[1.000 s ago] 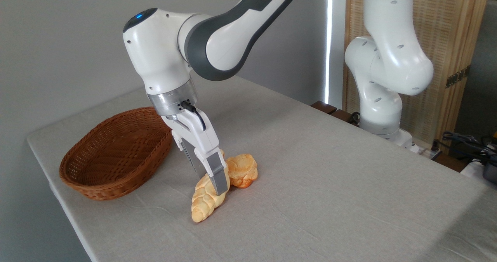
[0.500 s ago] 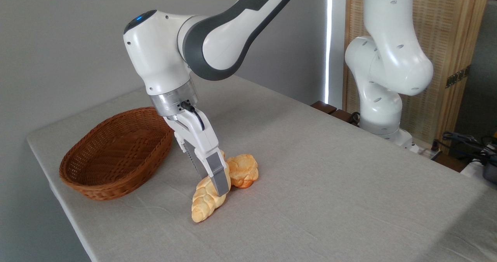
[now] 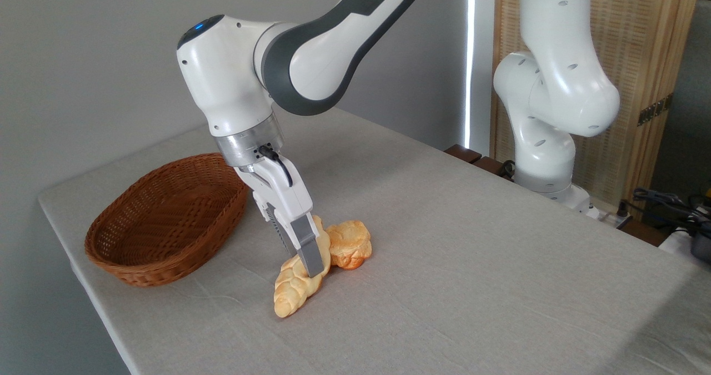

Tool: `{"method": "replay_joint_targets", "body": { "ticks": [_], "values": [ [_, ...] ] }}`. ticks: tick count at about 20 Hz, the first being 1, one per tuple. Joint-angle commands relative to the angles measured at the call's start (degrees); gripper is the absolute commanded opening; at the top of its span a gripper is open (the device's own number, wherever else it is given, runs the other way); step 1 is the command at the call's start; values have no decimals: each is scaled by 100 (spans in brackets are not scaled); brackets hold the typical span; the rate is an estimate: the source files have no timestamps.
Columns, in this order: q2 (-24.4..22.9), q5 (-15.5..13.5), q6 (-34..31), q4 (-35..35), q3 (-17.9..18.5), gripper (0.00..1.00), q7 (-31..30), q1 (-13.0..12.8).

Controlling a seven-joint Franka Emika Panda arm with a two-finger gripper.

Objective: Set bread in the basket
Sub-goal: 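Close the gripper around the croissant's middle, then lift the croissant and carry it over the wicker basket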

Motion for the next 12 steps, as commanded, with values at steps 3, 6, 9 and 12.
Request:
{"method": "replay_joint_targets", "body": {
  "ticks": [3,6,9,12],
  "values": [
    [-8,133,-82,-33,19,35,-9,-14],
    [-105,124,-73,11,19,35,0,-14],
    [-307,72,-73,116,19,36,-35,-14],
    [-430,19,-64,152,-25,36,-70,-22]
  ]
}}
